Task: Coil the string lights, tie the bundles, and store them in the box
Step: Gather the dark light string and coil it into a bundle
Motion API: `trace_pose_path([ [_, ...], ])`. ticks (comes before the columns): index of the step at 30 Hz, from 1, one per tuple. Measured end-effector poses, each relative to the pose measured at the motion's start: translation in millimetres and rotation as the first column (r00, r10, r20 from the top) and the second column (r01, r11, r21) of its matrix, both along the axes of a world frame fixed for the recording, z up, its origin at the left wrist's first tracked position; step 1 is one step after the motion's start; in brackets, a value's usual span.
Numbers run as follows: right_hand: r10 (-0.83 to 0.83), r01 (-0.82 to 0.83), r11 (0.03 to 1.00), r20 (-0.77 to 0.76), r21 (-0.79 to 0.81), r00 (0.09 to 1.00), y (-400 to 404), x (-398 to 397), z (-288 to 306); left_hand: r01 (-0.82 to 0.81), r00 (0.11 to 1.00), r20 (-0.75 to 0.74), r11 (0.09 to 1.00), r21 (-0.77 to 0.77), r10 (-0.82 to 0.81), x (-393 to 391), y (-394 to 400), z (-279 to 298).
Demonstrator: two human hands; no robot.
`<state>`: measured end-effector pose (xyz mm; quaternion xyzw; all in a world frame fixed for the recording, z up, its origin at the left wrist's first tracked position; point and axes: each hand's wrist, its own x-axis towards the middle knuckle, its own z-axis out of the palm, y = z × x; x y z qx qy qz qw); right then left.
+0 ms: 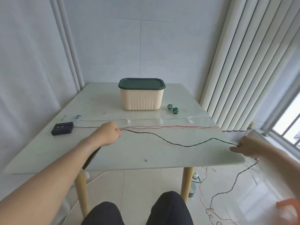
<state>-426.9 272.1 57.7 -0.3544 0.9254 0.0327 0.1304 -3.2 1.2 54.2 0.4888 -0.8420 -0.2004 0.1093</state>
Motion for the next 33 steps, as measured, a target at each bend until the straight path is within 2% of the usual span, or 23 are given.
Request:
trace_pose_path([
  [1, 0.011, -0.01, 1.0, 0.116, -0.001, 0.993, -0.8, 7.3, 4.3, 0.032, 0.997, -0.065, 0.998, 0.051, -0.028, -8.7, 6.3, 4.7],
  [3, 0.045, -0.005, 0.994, 0.372, -0.107, 0.927, -7.1, 25.8, 11.7, 0.07, 0.958, -0.285, 0.973, 0.219, -0.005, -23.0, 18.2, 13.8],
  [5, 0.135, 0.005, 0.971, 0.564, -0.241, 0.815, -19.3, 47.2, 18.4, 0.162, 0.859, -0.504, 0.89, 0.427, 0.085, -34.2, 26.0, 21.3],
  [6, 0.19, 0.01, 0.953, 0.621, -0.303, 0.761, -28.0, 57.9, 21.9, 0.211, 0.805, -0.579, 0.852, 0.479, 0.126, -39.4, 28.4, 26.2],
  [8, 0.266, 0.068, 0.9, 0.666, -0.431, 0.697, -49.7, 76.4, 26.8, 0.254, 0.711, -0.678, 0.831, 0.495, 0.186, -48.6, 31.0, 36.4],
  [10, 0.309, 0.175, 0.813, 0.665, -0.556, 0.68, -74.1, 91.7, 33.5, 0.286, 0.641, -0.737, 0.824, 0.489, 0.215, -55.8, 32.4, 48.9],
  [12, 0.368, 0.245, 0.739, 0.682, -0.627, 0.633, -97.1, 103.2, 43.8, 0.365, 0.582, -0.776, 0.774, 0.518, 0.244, -60.2, 29.5, 60.8],
  [14, 0.439, 0.215, 0.73, 0.686, -0.649, 0.579, -116.5, 113.1, 55.4, 0.462, 0.537, -0.806, 0.714, 0.526, 0.247, -62.5, 24.5, 73.5],
  [16, 0.497, 0.145, 0.727, 0.66, -0.672, 0.564, -134.5, 122.0, 67.2, 0.536, 0.507, -0.832, 0.674, 0.509, 0.225, -64.0, 17.9, 85.6],
  [20, 0.591, 0.064, 0.714, 0.648, -0.698, 0.481, -167.0, 130.4, 81.5, 0.625, 0.447, -0.878, 0.641, 0.445, 0.174, -65.1, 4.8, 101.8],
  [23, 0.635, 0.02, 0.708, 0.648, -0.706, 0.421, -183.5, 142.6, 75.4, 0.715, 0.288, -0.912, 0.567, 0.408, 0.293, -66.8, 0.7, 102.6],
  [25, 0.649, 0.056, 0.689, 0.649, -0.723, 0.397, -193.2, 156.4, 64.6, 0.738, 0.155, -0.905, 0.563, 0.372, 0.395, -70.6, -5.3, 99.1],
  [27, 0.645, 0.078, 0.676, 0.639, -0.733, 0.418, -201.4, 169.8, 50.9, 0.708, 0.055, -0.904, 0.622, 0.334, 0.424, -74.4, -13.4, 93.9],
  [29, 0.646, -0.019, 0.658, 0.551, -0.753, 0.528, -206.5, 176.9, 38.4, 0.629, 0.015, -0.917, 0.709, 0.319, 0.399, -77.5, -22.7, 87.5],
  [31, 0.674, -0.257, 0.633, 0.357, -0.73, 0.647, -207.5, 178.8, 31.5, 0.538, 0.025, -0.935, 0.783, 0.312, 0.355, -79.6, -29.5, 82.1],
  [33, 0.716, -0.439, 0.624, 0.248, -0.646, 0.653, -203.7, 180.0, 33.7, 0.501, 0.086, -0.955, 0.817, 0.287, 0.283, -82.5, -32.2, 79.8],
])
